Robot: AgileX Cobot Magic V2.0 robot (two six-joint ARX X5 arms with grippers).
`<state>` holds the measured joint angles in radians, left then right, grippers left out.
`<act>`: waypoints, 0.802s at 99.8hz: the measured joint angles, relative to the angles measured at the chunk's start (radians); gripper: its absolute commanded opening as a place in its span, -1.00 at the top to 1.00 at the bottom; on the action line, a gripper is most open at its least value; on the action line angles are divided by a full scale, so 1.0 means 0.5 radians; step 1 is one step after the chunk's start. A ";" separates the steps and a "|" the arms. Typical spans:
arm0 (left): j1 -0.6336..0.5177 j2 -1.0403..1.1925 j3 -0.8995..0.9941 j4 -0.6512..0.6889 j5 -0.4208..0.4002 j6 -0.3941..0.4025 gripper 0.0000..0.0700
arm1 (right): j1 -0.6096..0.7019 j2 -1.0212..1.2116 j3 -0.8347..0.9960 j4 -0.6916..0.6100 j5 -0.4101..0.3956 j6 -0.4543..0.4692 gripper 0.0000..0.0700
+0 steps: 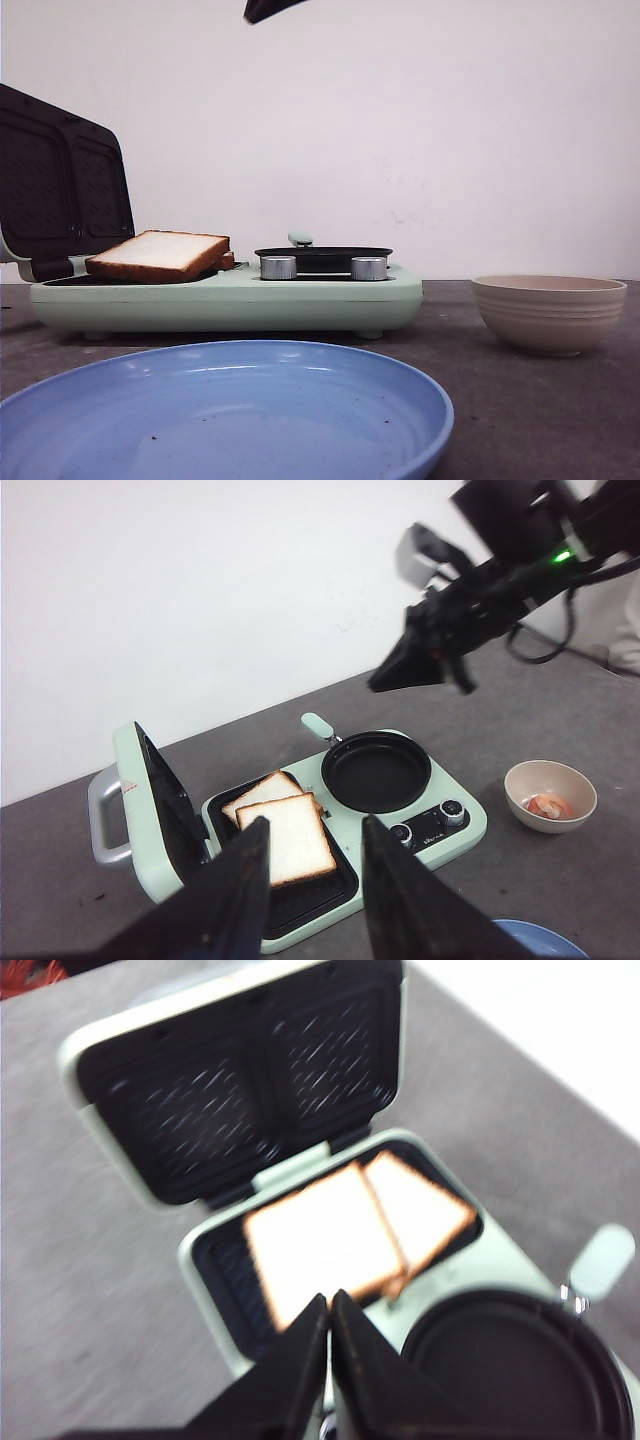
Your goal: Make breakfast with bread and shrimp
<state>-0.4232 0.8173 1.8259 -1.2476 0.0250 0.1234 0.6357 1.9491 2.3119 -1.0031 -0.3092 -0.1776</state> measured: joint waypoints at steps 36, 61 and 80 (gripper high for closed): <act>-0.031 -0.001 0.000 -0.003 0.000 -0.011 0.70 | -0.031 -0.396 -0.053 -0.661 -0.100 -0.090 1.00; -0.037 -0.001 0.000 -0.007 -0.001 -0.014 0.70 | -0.032 -0.936 -0.504 -0.589 -0.459 -0.220 1.00; -0.037 -0.006 0.000 -0.054 -0.001 -0.030 0.70 | -0.060 -1.598 -1.187 -0.113 -0.222 -0.257 1.00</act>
<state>-0.4419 0.8143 1.8259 -1.2747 0.0246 0.1085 0.6060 1.1500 1.7184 -1.0595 -0.4202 -0.3061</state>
